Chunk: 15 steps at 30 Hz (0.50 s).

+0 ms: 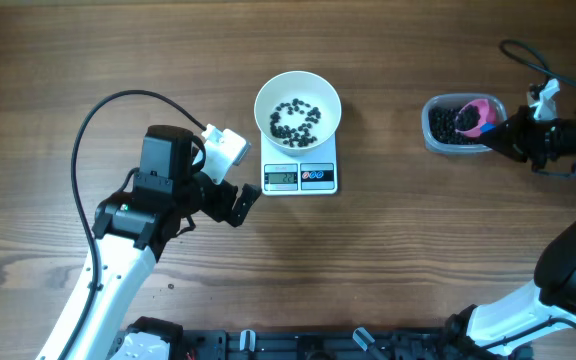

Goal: Scoop item into bowl and weigh 150g on scale
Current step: 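Carry filled scoop from tub over the white bowl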

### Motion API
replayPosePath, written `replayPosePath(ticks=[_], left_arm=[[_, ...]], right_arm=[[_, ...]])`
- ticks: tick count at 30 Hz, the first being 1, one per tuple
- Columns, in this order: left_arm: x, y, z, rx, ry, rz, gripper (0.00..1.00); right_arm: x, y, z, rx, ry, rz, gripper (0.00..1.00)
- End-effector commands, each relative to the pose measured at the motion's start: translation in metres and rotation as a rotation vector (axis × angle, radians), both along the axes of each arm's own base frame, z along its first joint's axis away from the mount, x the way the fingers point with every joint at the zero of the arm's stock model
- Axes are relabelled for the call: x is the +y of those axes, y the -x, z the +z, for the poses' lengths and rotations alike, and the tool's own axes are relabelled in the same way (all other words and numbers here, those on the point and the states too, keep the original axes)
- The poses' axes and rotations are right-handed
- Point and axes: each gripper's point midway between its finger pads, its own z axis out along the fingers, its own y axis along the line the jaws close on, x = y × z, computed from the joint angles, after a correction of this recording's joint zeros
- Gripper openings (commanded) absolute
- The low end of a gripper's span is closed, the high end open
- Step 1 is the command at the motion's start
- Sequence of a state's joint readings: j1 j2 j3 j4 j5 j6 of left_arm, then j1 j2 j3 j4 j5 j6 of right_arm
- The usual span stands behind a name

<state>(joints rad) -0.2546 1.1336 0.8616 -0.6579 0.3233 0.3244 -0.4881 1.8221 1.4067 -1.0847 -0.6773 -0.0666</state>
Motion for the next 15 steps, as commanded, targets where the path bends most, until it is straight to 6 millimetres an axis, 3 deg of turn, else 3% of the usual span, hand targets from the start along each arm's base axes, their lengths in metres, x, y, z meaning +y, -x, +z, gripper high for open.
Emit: replayPosePath(ticks=[1, 8, 15], left_arm=[[-0.003, 0.003, -0.004, 0.016, 0.009, -0.014, 1.00], [-0.003, 0.003, -0.004, 0.015, 0.009, -0.014, 1.00], [-0.003, 0.003, -0.004, 0.015, 0.009, -0.014, 1.00]], right_arm=[[0.014, -0.005, 0.031, -0.127, -0.050, 0.051, 0.04], [0.034, -0.014, 0.077, -0.265, -0.042, 0.110, 0.04], [0.091, -0.028, 0.099, -0.332, -0.040, 0.244, 0.04]])
